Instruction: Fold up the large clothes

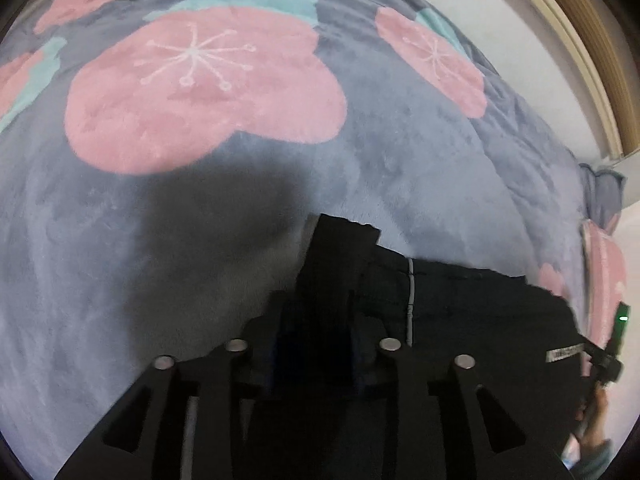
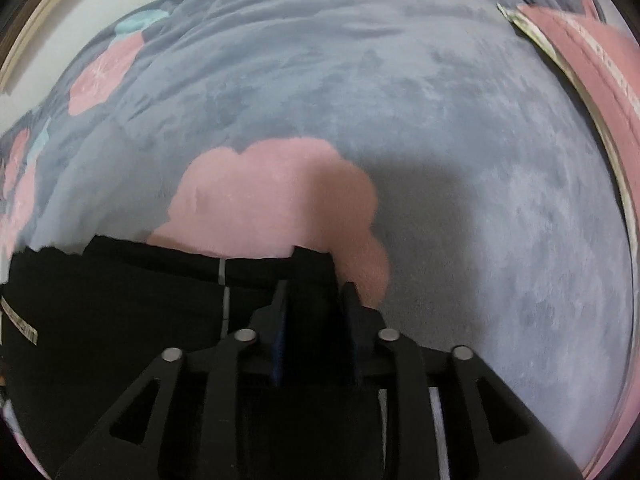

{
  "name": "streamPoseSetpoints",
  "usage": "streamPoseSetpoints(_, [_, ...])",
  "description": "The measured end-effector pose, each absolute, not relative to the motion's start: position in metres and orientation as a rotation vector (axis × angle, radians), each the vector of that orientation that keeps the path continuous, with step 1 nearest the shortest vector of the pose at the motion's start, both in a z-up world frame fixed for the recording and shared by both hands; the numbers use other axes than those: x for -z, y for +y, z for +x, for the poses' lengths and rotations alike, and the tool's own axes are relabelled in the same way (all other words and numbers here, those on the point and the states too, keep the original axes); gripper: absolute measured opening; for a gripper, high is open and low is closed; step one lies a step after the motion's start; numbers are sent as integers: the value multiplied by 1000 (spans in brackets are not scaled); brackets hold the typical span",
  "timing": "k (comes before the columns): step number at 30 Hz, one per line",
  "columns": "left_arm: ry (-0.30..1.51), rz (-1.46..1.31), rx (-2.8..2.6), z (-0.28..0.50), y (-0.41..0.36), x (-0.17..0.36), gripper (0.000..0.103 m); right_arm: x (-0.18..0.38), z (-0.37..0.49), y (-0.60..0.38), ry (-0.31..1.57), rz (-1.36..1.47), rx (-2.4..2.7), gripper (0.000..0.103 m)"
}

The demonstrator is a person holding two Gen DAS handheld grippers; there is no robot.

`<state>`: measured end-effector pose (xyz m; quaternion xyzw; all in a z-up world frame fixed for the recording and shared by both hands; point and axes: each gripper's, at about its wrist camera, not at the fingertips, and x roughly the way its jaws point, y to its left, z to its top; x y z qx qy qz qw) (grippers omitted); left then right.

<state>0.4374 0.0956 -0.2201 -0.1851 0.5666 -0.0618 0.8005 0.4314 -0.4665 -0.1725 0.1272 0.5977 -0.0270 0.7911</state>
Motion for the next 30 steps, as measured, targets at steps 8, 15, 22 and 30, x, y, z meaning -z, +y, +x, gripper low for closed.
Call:
streamPoseSetpoints(8, [1078, -509, 199, 384, 150, 139, 36, 65, 358, -475, 1081, 353, 62, 64])
streamPoseSetpoints(15, [1000, -348, 374, 307, 66, 79, 52, 15, 297, -402, 1058, 309, -117, 67])
streamPoseSetpoints(22, [1076, -190, 456, 249, -49, 120, 52, 55, 264, -310, 1140, 198, -180, 67])
streamPoseSetpoints(30, [1173, -170, 336, 259, -69, 200, 58, 136, 271, -282, 1234, 111, -163, 72])
